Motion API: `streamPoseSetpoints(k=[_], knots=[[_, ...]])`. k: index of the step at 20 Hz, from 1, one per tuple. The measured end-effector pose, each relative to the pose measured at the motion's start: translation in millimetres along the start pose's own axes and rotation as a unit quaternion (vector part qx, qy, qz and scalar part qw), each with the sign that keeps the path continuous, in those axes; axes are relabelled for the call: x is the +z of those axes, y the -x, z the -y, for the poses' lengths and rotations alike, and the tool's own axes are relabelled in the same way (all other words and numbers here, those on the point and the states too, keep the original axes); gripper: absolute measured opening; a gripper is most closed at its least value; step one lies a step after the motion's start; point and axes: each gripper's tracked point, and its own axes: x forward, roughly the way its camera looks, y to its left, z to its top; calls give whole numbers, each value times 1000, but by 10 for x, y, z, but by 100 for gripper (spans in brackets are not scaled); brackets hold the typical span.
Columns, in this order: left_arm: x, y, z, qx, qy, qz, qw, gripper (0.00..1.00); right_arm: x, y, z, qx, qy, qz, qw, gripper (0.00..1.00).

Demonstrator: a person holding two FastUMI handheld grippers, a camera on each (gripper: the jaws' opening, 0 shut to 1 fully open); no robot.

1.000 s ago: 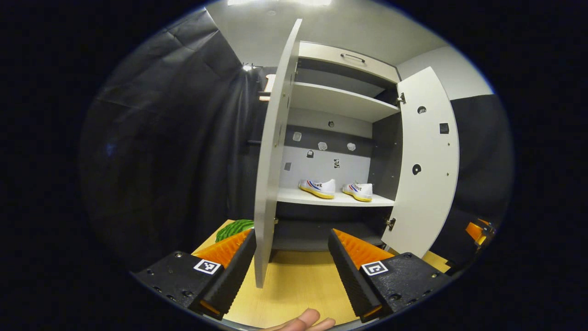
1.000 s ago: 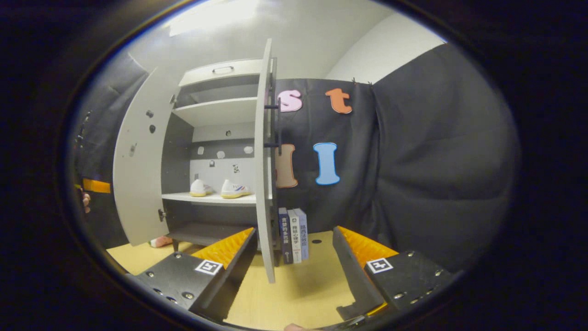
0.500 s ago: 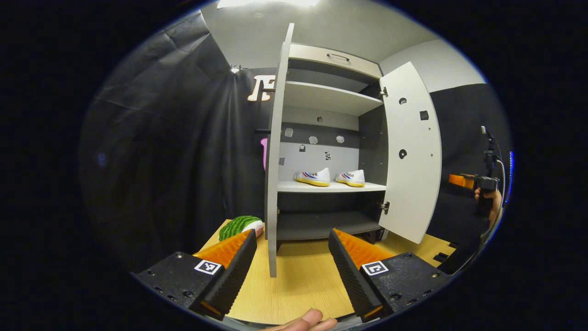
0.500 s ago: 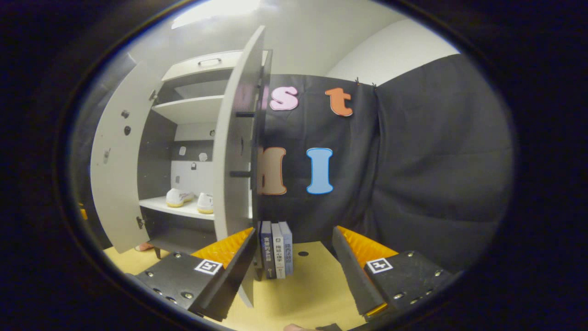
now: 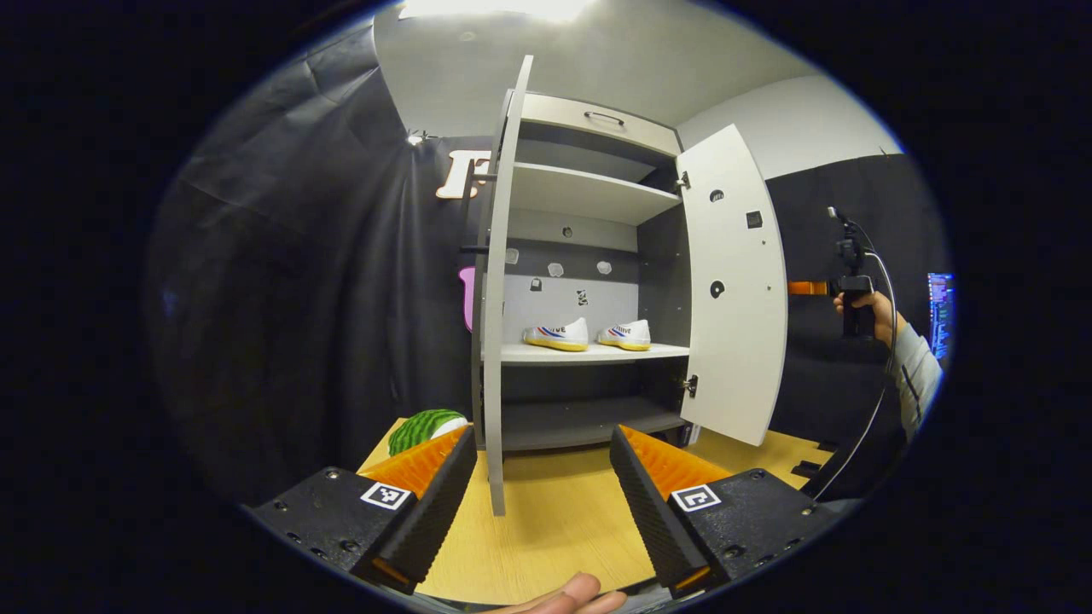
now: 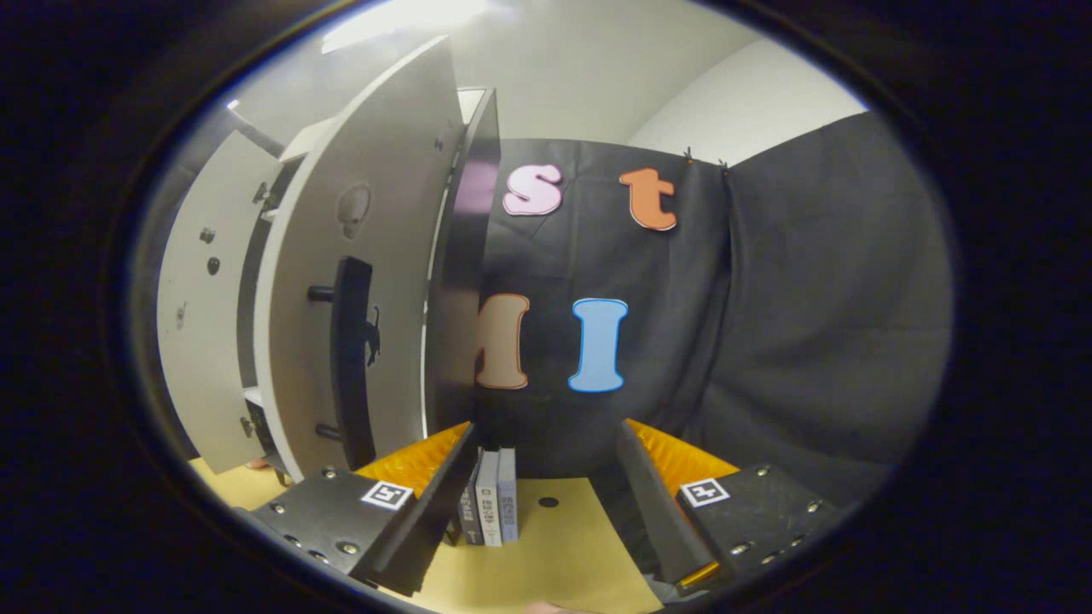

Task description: Grab one shoe with the right hand and put it into the shoe cabinet, grab the other shoe with the left hand and put it into the shoe cabinet; then close the right door with the right hand and the left door with the left hand.

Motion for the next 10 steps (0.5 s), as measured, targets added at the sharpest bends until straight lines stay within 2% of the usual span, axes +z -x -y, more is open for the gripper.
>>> streamPoseSetpoints(k=[1,2,3,6,7,8,10], knots=[[-1,-5,7,-1,1,-1,1000,95,39,-66,-28,4,-6,-1,1000,98],[-3,-14,9,-1,4,-1,1000,99,76,-113,-82,10,-8,-1,1000,98],[-8,-23,10,1,5,-3,1000,95,120,-145,-168,19,-12,2,1000,99],[-42,-47,-31,5,4,-8,1000,95,154,-217,-538,61,-29,-3,998,98],[-47,-56,-45,6,7,-10,1000,91,143,-204,-548,58,-17,-9,998,98],[-55,-53,-59,8,11,-10,1000,95,169,-175,-565,56,-9,-8,998,82],[-50,-72,-78,8,14,-6,1000,95,171,-174,-612,49,-6,-11,999,84]])
